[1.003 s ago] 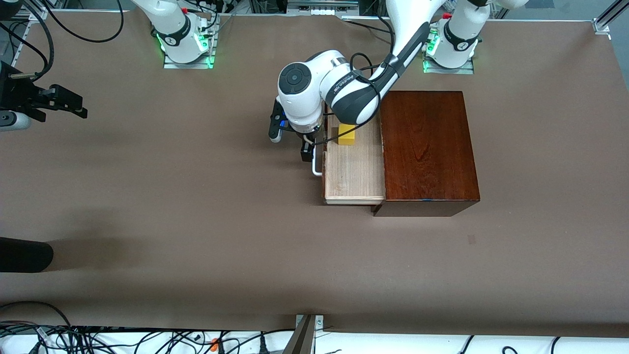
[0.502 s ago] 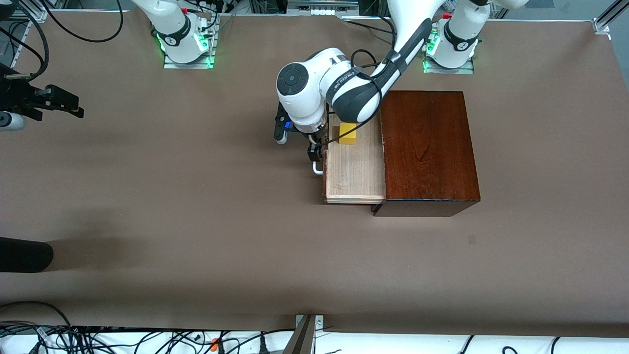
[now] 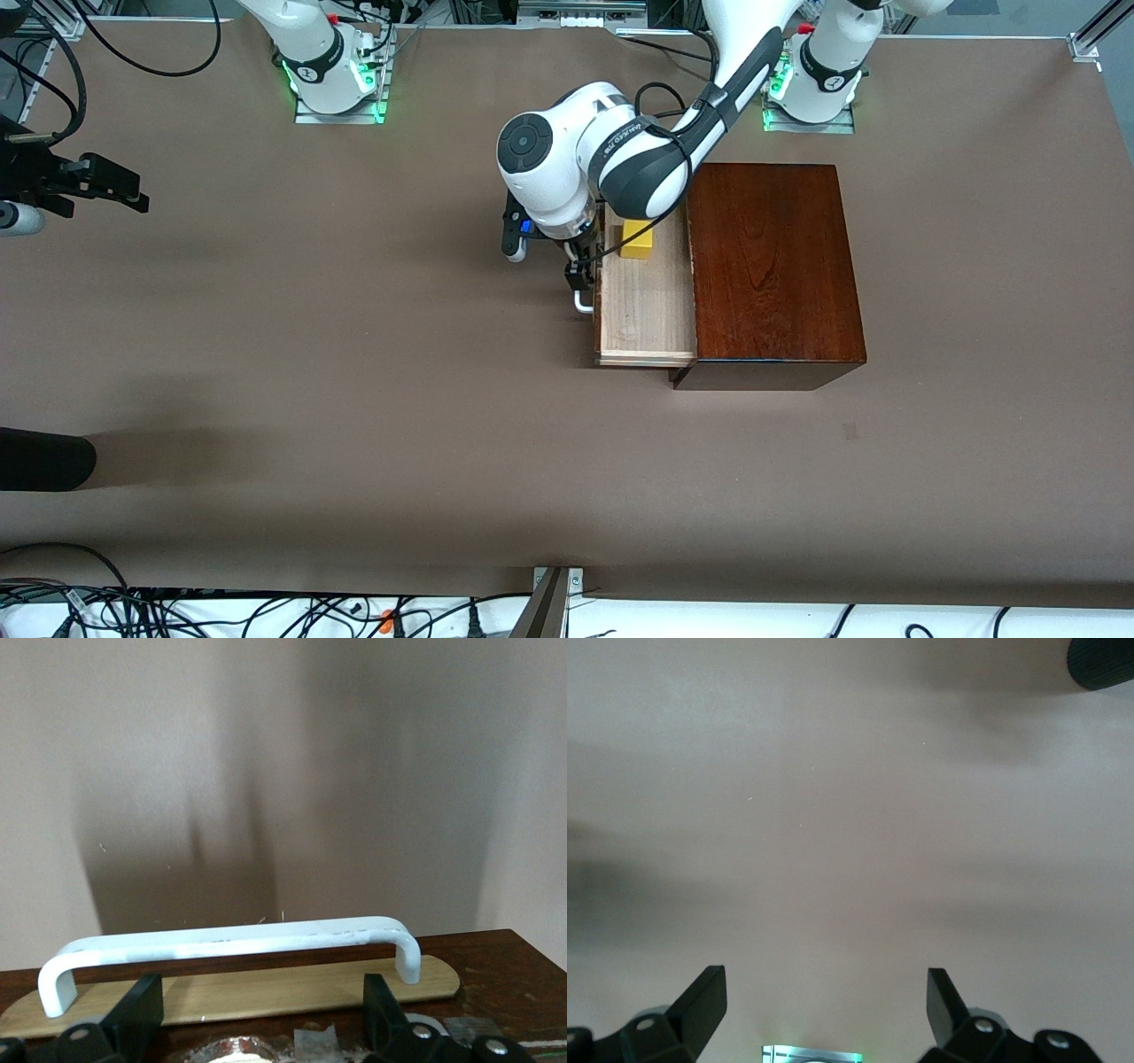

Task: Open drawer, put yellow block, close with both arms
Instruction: 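Push the drawer handle with the left gripper to close the drawer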

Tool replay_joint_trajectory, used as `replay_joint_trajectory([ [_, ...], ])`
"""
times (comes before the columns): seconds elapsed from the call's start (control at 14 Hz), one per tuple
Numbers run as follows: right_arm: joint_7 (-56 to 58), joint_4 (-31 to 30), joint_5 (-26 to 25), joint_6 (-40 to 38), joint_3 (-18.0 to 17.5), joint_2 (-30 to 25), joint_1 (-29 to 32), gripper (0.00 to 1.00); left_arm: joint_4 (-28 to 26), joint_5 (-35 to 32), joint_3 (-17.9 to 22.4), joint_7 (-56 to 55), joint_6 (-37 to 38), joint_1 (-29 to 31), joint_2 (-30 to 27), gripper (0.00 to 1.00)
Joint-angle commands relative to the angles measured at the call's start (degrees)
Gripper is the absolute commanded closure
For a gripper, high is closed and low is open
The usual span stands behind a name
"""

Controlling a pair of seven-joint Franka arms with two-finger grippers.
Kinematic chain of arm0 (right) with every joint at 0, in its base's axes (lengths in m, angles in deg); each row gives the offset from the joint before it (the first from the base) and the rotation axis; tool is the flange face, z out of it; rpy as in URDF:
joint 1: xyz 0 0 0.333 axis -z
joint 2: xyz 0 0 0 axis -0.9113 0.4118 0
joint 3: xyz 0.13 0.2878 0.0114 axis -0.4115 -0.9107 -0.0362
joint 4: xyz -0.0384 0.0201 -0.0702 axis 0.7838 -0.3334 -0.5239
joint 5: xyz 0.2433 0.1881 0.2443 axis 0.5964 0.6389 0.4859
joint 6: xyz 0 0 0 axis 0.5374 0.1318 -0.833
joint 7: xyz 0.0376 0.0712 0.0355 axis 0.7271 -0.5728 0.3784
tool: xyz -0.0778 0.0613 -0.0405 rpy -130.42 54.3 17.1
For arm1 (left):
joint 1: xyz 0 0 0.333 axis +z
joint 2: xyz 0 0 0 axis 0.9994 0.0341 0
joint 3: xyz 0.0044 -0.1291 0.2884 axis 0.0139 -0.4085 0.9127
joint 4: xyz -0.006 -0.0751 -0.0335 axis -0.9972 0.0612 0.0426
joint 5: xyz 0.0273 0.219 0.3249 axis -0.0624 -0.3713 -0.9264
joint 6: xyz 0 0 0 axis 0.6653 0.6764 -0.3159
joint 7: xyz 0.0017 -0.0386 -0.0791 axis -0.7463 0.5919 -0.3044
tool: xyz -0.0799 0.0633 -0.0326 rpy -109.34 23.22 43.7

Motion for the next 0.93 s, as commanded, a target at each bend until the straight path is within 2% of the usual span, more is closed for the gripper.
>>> replay_joint_trajectory([
  [0.0,-0.10,1.27,-0.73,-1.13,-0.48,0.31,0.48,0.00,-5.26,-3.46,0.46,0.43,5.78,2.28,-2.94,0.00],
  [0.5,-0.10,1.27,-0.73,-1.22,-0.66,0.22,0.48,0.00,-6.40,-3.46,0.46,-2.12,11.23,3.78,-4.26,0.00],
  [0.86,-0.10,1.27,-0.73,-1.30,-0.74,0.14,0.39,0.00,-9.21,-3.98,0.46,-2.20,11.41,7.02,-5.13,0.00],
])
